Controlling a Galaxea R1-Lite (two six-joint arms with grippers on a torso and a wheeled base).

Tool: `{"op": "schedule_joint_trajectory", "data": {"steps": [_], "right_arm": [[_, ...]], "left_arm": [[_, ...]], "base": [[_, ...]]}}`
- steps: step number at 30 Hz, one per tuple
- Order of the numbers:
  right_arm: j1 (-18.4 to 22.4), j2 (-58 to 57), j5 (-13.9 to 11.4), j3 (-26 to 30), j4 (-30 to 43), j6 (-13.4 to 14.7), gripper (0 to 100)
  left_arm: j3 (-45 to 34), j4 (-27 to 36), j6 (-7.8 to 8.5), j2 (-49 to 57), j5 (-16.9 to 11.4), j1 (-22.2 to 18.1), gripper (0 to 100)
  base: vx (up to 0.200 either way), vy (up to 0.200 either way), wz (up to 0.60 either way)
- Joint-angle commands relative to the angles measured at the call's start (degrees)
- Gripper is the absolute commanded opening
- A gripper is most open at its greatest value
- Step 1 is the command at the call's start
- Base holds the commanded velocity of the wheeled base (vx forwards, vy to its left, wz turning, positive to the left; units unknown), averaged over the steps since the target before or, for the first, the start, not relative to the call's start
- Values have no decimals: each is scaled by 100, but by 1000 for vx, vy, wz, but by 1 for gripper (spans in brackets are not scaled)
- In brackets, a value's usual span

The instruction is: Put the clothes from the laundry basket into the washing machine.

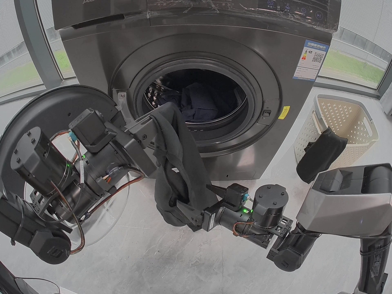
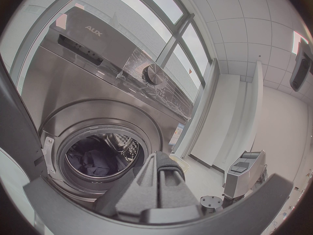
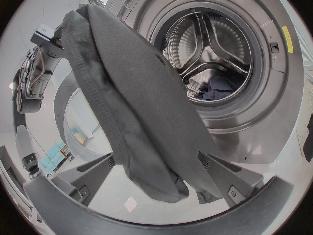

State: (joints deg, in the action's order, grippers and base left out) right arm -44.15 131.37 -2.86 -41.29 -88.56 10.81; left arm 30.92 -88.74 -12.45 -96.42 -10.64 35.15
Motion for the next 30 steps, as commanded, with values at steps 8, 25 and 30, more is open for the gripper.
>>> {"op": "schedule_joint_trajectory", "data": {"steps": [8, 25, 30], "right_arm": [[337, 513, 5, -898, 6, -97, 100], [135, -973, 14, 490, -3, -27, 100], [65, -1113, -4, 886, -3, -35, 100]], "left_arm": [[-33, -3, -3, 158, 1, 203, 0], [-51, 14, -21, 70, 10, 133, 0], [-42, 14, -30, 44, 18, 124, 0]], "base": [[0, 0, 0], [0, 0, 0], [0, 0, 0]]}}
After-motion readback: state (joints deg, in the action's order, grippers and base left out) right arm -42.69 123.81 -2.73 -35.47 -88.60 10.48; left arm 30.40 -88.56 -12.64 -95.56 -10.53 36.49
